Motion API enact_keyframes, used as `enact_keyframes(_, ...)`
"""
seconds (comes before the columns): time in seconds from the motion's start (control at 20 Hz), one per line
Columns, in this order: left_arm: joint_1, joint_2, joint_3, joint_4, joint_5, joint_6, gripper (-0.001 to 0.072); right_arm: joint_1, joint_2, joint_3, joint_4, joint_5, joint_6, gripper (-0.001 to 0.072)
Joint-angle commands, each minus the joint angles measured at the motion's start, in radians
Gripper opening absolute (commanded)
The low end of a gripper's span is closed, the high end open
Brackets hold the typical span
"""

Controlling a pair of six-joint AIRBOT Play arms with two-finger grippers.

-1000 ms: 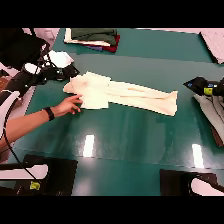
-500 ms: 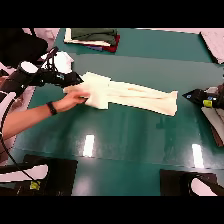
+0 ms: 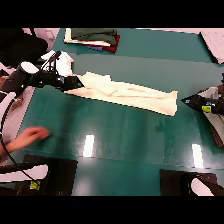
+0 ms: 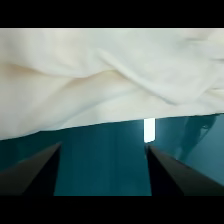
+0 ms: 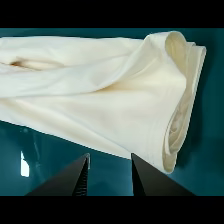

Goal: Fold the shirts.

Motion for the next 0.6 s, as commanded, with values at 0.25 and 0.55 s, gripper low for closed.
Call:
enact_keyframes(0.25,0.0,0.0,0.0,-0.219,0.037,0.143,0.0598,-0.053,-0.157,-0.003,0.047,0.058,0.03,0.0588)
enact_keyframes(0.55,0.0,0.0,0.0,-0.212,0.019,0.143,0.0598,-0.162,-0.382,-0.002,0.145,0.1,-0.033,0.0645)
